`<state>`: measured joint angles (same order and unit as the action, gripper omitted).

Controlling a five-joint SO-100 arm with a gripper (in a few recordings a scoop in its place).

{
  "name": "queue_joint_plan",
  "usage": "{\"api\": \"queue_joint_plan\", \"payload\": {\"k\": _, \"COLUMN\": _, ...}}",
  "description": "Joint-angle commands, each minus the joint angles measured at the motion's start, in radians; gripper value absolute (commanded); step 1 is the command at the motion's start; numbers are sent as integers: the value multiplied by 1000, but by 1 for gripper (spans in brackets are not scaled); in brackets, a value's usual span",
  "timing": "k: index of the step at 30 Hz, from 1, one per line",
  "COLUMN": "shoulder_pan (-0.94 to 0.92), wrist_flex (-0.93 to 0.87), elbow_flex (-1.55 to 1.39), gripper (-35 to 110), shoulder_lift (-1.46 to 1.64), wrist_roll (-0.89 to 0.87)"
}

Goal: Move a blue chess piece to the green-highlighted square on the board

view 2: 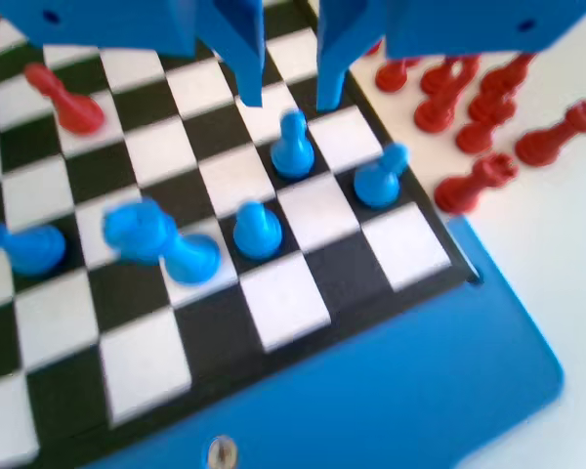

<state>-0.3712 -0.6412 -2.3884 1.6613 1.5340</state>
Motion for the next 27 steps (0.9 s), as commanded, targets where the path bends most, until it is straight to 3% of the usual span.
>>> {"api": "queue_joint_plan", "payload": {"k": 1, "shoulder_pan": -3, "wrist_flex": 11, "elbow_flex": -9, "gripper": 11, "shoulder_lift": 38, "wrist_roll": 6}}
{"api": "queue_joint_plan", "payload": {"k": 27, "shoulder_pan": -14, "wrist_flex": 146, "elbow_flex": -60, "gripper": 11, "shoulder_lift": -60, "wrist_roll": 43}}
